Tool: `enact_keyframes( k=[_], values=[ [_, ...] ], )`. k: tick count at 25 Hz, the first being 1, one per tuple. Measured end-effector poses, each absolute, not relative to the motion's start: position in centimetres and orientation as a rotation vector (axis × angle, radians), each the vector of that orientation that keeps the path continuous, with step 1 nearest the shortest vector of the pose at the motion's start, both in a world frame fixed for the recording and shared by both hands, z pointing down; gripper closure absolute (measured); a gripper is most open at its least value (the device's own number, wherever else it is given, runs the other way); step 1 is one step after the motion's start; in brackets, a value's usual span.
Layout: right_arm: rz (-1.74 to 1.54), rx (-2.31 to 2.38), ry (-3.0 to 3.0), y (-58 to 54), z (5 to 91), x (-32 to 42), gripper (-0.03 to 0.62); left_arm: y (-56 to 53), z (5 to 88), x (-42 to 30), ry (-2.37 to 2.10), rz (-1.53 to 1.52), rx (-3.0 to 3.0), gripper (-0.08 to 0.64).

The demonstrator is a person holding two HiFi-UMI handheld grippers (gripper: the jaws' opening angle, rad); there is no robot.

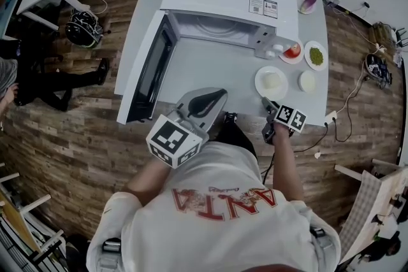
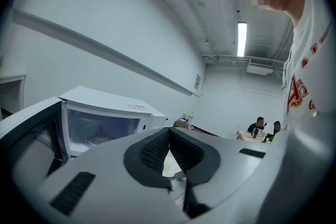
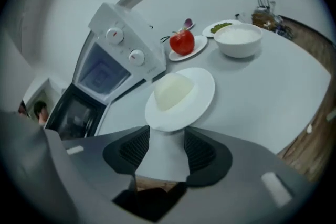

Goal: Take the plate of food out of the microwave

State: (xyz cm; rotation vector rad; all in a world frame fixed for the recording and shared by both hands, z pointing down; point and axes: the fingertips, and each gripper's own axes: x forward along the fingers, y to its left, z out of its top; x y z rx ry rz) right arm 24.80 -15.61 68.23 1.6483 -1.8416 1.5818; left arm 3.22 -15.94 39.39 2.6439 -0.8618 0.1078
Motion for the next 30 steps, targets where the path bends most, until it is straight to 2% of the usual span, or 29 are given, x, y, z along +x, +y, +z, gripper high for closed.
enact_keyframes(
  k=[6,10,13,15,24,30],
  values=[
    [1.54,1.473,-1.87,-14.7,66.9,21.8,0.425,-16.0,39.2,2.6,-0.875,0.094,2.639,0.551],
    [1.431,1.466,-2.043,-16.7,62.3,19.3,0.493,-16.2,38.4,1.8,-0.902,0.068,2.643,0.551],
    [1.27,1.49,-2.224,-19.0,57.1,17.4,0.565,-16.4,37.7,1.2,-0.929,0.052,2.656,0.551],
    [1.136,1.489,-2.373,-20.3,53.0,15.9,0.589,-16.7,37.2,0.6,-0.958,0.046,2.671,0.551],
    [0.521,1.39,-2.815,-20.4,36.9,9.8,0.591,-17.5,34.4,-1.7,-1.11,0.06,2.75,0.551],
    [0.242,1.366,-2.854,-18.6,31.6,8.5,0.591,-18.0,33.7,-2.6,-1.144,0.031,2.744,0.551]
  ],
)
